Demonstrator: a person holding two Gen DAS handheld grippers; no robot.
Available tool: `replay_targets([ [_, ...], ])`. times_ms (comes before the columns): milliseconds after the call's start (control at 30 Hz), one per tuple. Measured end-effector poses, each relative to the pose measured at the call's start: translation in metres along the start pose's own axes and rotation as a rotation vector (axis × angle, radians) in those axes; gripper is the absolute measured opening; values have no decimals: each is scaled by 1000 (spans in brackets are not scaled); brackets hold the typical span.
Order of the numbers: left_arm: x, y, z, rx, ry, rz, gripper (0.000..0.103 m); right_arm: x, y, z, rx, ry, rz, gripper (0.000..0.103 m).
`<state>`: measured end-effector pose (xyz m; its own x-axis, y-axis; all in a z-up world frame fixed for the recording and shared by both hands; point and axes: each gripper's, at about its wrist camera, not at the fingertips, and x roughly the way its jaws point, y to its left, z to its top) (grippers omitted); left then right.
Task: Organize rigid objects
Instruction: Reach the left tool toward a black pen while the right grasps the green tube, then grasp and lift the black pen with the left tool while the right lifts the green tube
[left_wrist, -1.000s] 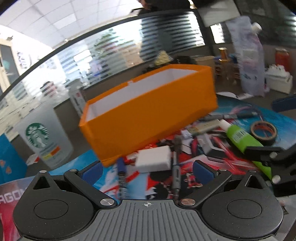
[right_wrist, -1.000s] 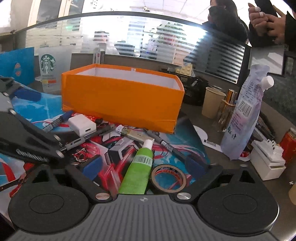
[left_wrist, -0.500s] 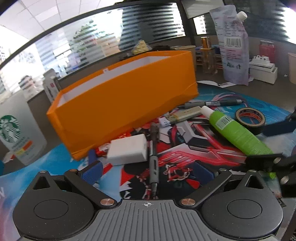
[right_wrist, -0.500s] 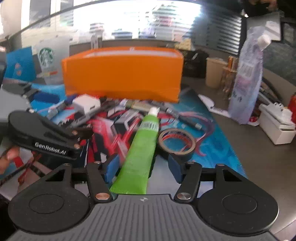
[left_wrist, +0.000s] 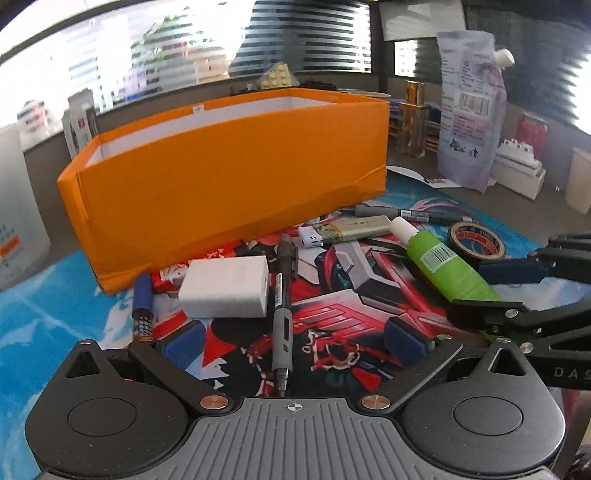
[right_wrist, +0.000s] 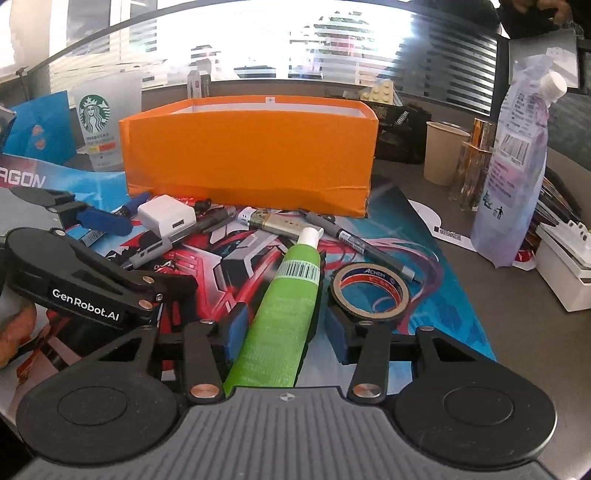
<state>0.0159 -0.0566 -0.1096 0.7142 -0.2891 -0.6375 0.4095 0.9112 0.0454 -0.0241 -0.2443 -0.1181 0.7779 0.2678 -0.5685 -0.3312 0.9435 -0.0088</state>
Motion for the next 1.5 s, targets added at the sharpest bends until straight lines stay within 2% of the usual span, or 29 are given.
replay_targets([
  [100, -1, 0, 0, -11, -5, -15, 94, 0, 1, 0, -7, -5, 5, 38],
  [167, -4, -3, 1, 1, -13, -31, 79, 0, 1, 1, -8, -4, 6, 37],
  [200, -5, -4, 1, 7, -15, -39, 74, 0, 1, 0, -7, -5, 6, 37],
  [267, -7, -6, 2, 14, -18, -50, 56, 0, 2, 1, -5, -3, 4, 36],
  [300, -7, -6, 2, 12, -19, -53, 50, 0, 2, 0, -8, -4, 3, 36],
  [367, -8, -4, 2, 2, -27, -41, 22, 1, 1, 1, -8, -3, 2, 36],
  [433, -7, 0, 3, -17, -29, -10, 9, 2, 3, 2, -17, -1, -2, 34],
  [500, -8, 4, 4, -45, -26, -20, 9, 5, 5, 4, -34, -1, -7, 33],
  [633, -9, -2, 2, -25, -31, 16, 9, 10, 9, 8, -61, -9, -11, 31],
  [900, -18, 1, 0, -34, -18, 18, 8, 9, 10, 9, -63, -16, -16, 31],
  [1233, -43, -4, 5, -11, -76, 35, 8, -5, 15, 11, -66, -47, -11, 31],
  [1367, -44, -3, 2, -13, -64, 36, 8, -8, 17, 10, -69, -51, -9, 31],
  [1500, -33, 0, -5, -39, -2, 26, 8, -7, 19, 7, -69, -44, -5, 31],
])
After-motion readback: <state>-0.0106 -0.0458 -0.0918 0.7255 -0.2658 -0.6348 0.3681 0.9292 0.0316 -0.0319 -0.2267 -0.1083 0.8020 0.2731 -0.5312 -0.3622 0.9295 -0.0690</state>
